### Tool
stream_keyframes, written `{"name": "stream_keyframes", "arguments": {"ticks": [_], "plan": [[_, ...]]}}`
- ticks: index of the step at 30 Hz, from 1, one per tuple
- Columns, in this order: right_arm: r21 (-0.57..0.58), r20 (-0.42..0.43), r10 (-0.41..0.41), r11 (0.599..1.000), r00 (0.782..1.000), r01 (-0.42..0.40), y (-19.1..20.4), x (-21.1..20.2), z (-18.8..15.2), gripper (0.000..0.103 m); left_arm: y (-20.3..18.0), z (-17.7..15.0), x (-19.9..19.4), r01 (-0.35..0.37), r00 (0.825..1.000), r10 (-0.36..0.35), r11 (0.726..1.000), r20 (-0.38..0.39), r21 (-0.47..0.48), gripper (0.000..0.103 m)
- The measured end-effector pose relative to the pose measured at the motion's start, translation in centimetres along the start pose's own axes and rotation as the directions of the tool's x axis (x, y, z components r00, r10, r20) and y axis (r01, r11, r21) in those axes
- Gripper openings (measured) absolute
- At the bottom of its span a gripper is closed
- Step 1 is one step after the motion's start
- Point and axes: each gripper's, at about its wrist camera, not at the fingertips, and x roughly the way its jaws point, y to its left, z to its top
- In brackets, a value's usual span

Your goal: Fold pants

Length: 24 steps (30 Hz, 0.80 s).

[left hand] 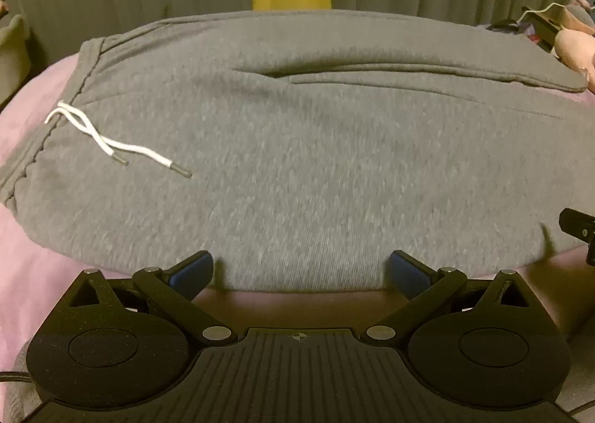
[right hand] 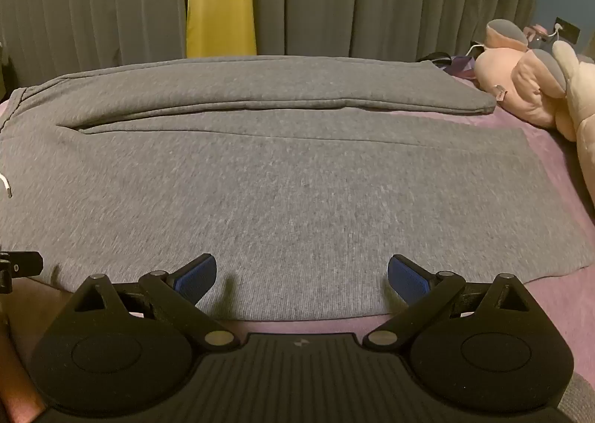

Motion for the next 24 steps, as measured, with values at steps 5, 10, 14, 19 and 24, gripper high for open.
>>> {"name": "stream_keyframes", "arguments": {"ticks": [5,10,14,19,24], "plan": [[0.000,0.001,-0.001,1.000,1.000,0.001,-0.01,0.02,-0.01,0.099,0.42,-0.06,0.23,0.015,1.000,-0.015,1.000,-0.010,-0.018,0.103],[0.000,0.002,-0.001,1.000,1.000,0.001,-0.03,0.03,-0.03,0.099,0.27,-0.02,0.27,0.010,1.000,-0.011,1.000,-0.010,-0.012,0.103],[0.001,0.002,-0.001,1.000,1.000,0.001,-0.03,0.05,-0.04,0.099,0.28,-0.01,0.29,0.008,1.000,-0.008,1.000,-0.010,-0.011,0.103],[0.001,0.003,-0.001,1.000,1.000,0.001,-0.05,0.05,-0.06,0.099,0.23,-0.03,0.28,0.008,1.000,-0.008,1.000,-0.011,-0.009,0.103],[0.001,0.002,-0.001,1.000,1.000,0.001,-0.06,0.06,-0.07,0.099,0.22,-0.02,0.29,0.007,1.000,-0.007,1.000,-0.012,-0.010,0.103]]}}
